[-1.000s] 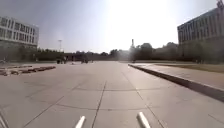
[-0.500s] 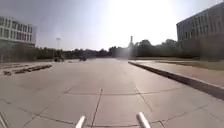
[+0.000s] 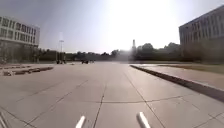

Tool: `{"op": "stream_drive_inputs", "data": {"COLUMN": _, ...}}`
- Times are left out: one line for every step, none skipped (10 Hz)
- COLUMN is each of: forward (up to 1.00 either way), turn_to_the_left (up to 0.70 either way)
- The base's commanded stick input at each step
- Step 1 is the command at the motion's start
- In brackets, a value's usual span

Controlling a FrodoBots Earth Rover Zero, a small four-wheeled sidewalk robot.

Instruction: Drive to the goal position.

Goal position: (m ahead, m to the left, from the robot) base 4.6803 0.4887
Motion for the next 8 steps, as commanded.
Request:
{"op": "stream_drive_inputs", "data": {"forward": 0.70, "turn_to_the_left": 0.00}}
{"op": "stream_drive_inputs", "data": {"forward": 0.70, "turn_to_the_left": 0.00}}
{"op": "stream_drive_inputs", "data": {"forward": 0.70, "turn_to_the_left": 0.00}}
{"op": "stream_drive_inputs", "data": {"forward": 0.70, "turn_to_the_left": 0.00}}
{"op": "stream_drive_inputs", "data": {"forward": 0.70, "turn_to_the_left": 0.00}}
{"op": "stream_drive_inputs", "data": {"forward": 0.70, "turn_to_the_left": 0.00}}
{"op": "stream_drive_inputs", "data": {"forward": 0.70, "turn_to_the_left": 0.00}}
{"op": "stream_drive_inputs", "data": {"forward": 0.70, "turn_to_the_left": 0.00}}
